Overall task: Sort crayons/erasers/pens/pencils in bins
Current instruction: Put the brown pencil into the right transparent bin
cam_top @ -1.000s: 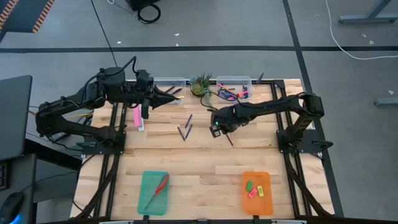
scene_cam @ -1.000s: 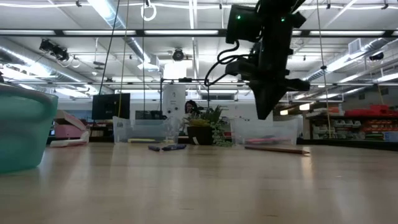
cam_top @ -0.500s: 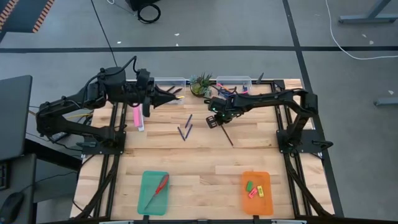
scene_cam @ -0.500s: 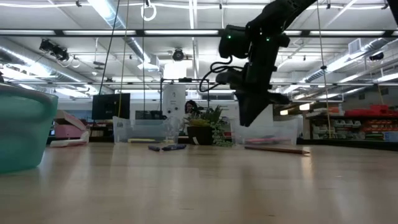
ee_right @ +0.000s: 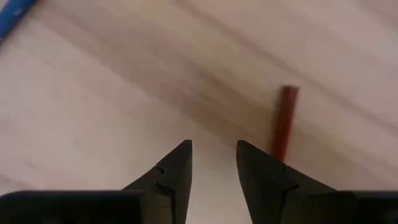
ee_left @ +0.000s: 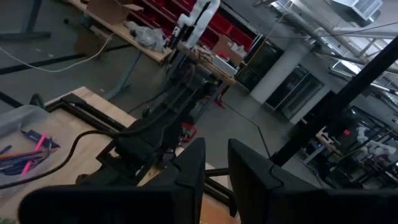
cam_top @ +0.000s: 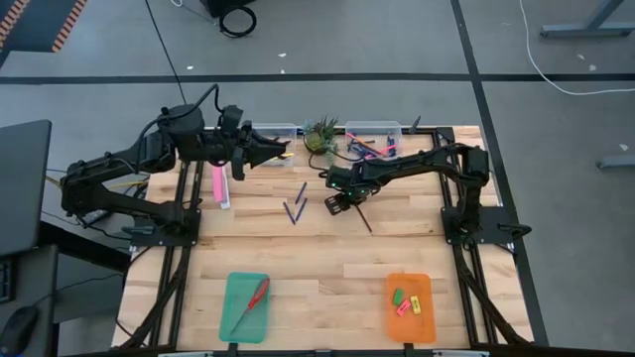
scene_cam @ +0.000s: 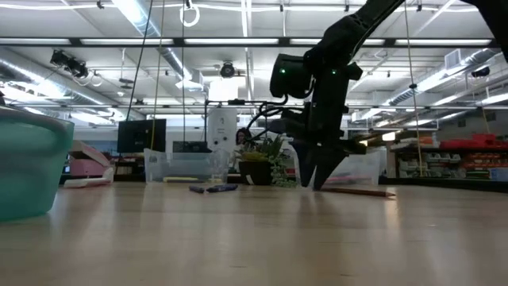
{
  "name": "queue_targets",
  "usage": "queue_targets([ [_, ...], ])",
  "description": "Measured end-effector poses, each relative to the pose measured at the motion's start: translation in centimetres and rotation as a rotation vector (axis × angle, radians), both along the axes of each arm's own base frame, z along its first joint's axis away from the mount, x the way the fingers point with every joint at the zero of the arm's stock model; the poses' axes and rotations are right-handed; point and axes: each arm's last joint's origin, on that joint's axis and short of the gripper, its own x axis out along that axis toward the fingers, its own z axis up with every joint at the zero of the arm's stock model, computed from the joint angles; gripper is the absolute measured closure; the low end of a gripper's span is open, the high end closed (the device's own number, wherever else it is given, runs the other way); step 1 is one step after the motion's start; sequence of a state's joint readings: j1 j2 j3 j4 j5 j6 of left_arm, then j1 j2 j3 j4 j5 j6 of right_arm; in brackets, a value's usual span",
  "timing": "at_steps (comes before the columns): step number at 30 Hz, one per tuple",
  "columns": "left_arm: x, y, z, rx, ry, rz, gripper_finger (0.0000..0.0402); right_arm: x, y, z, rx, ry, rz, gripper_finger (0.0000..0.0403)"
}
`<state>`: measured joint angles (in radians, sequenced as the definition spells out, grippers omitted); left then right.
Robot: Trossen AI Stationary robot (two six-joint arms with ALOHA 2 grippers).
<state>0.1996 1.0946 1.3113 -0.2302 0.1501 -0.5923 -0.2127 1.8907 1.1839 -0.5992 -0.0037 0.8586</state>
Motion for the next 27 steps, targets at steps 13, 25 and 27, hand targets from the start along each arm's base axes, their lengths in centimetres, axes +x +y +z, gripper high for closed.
queue_targets([
  [13, 0.2, 0.0, -0.2, -0.058, 0.009, 0.000, 0.0321, 0.3, -0.5, -0.1, -0.021, -0.016, 0.022, 0.0194],
  [25, 0.2, 0.2, -0.2, -0.078, 0.006, 0.048, 0.0321, 1.2, -2.5, 2.3, -0.122, -0.038, 0.022, 0.0173],
  [27, 0.2, 0.2, -0.2, -0.056, 0.007, 0.053, 0.0319, 0.7, -3.3, 2.0, -0.125, -0.008, -0.001, 0.0173],
])
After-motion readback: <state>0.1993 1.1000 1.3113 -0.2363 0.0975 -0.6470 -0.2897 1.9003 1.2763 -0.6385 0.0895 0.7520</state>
